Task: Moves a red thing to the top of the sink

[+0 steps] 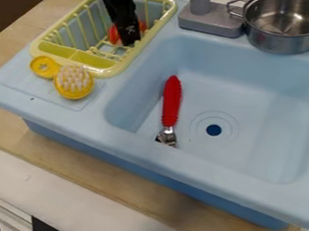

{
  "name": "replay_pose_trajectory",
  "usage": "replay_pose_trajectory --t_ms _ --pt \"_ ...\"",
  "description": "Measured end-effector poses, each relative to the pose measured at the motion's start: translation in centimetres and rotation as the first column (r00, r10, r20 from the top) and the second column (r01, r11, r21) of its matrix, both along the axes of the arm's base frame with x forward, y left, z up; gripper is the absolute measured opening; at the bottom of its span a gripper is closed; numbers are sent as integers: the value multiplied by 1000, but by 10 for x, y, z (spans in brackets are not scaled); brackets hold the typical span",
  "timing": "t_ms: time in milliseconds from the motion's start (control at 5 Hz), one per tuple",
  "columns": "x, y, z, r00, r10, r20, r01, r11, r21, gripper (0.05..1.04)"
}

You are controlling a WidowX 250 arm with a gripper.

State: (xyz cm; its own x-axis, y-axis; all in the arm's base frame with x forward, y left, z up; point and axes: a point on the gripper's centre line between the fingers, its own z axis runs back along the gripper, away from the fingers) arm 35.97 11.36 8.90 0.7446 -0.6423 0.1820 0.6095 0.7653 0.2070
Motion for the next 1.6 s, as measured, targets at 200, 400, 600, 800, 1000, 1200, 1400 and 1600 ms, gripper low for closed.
replay_pose_trajectory --t_ms 200,400,600,800,1000,1200,1400,1600 --pt "0 3 -4 1000 22 14 -23 1000 21 999" --pt "0 4 -4 999 41 17 -41 999 7 951" --pt "-1 1 -5 998 55 13 -55 998 -12 684" --pt "-2 1 -4 995 98 0 -97 995 -34 528" --pt "-2 2 -4 991 136 -14 -137 990 -37 528" --pt "-5 5 -5 982 186 -31 -187 982 -29 528" --pt "-9 5 24 968 249 19 -249 968 -13 528" --pt "-21 -4 51 951 306 40 -306 952 -8 528"
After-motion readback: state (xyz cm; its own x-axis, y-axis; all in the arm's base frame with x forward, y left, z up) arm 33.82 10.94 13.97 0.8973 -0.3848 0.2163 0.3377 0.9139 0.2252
